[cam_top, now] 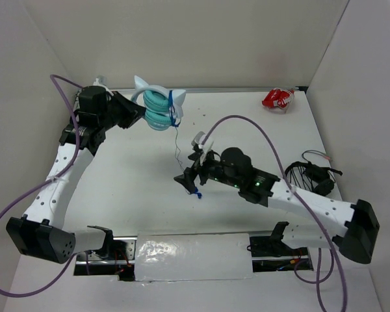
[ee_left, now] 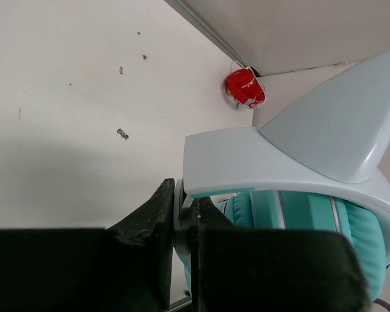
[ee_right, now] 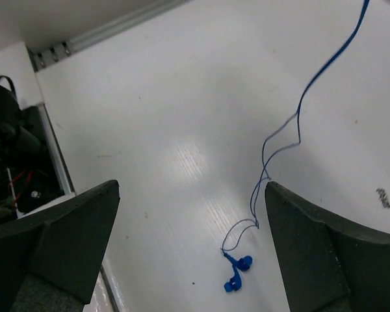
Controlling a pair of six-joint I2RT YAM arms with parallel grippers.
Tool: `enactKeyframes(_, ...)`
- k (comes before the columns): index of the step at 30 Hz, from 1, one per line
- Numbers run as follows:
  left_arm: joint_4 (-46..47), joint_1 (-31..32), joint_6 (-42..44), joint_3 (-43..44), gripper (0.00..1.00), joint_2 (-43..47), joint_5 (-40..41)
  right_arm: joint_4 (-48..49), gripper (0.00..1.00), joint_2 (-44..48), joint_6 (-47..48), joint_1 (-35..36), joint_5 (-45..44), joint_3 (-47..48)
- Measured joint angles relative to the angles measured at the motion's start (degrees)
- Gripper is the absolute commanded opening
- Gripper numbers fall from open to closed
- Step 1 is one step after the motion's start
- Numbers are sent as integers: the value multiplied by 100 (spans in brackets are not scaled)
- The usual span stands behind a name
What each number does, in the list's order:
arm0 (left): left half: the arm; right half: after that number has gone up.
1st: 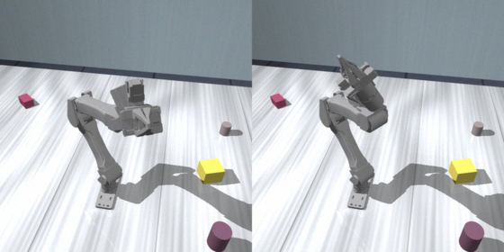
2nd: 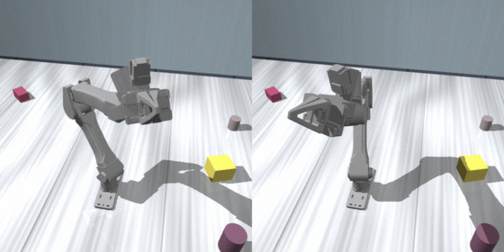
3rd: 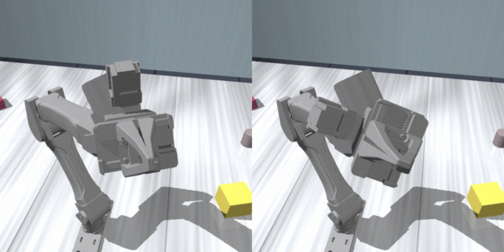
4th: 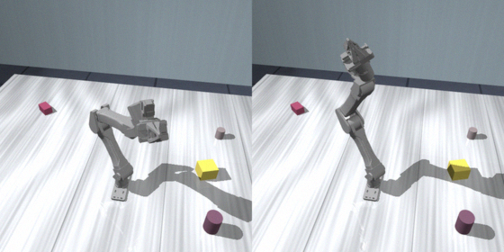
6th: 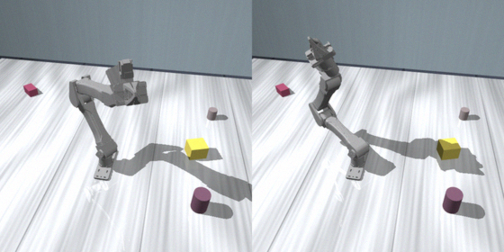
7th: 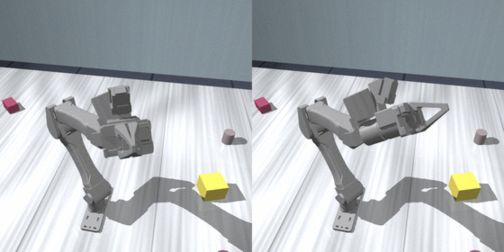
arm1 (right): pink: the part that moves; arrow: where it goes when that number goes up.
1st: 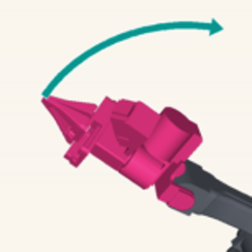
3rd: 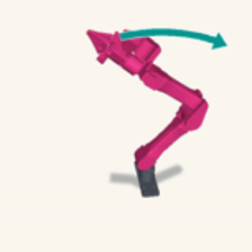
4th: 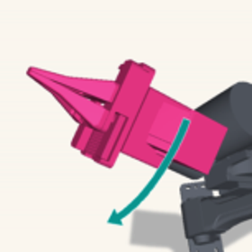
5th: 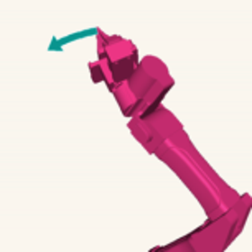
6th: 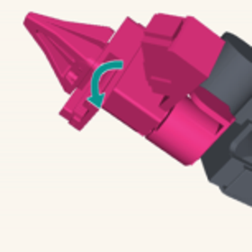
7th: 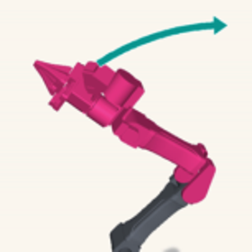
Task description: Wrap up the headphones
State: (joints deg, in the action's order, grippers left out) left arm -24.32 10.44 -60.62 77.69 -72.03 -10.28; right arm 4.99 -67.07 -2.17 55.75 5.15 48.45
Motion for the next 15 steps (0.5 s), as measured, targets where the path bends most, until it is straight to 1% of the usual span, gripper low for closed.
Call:
enactKeyframes(5, 0, -2, 35, 13, 0, 0, -33, 85, 100, 1047, 192, 0, 229, -297)
enactKeyframes(9, -35, -2, 46, 195, 0, 0, -166, 214, 100, 1690, 321, -9, 188, -752)
enactKeyframes(12, 11, -4, 52, 396, 0, 0, -339, 527, 100, 1827, 361, -153, 144, -1158)
enactKeyframes(14, 50, -13, 70, 518, 0, 11, -490, 800, 100, 1615, 380, -564, 337, -1482)
enactKeyframes(15, 76, -13, 72, 549, 0, 26, -542, 835, 100, 1539, 380, -638, 374, -1521)
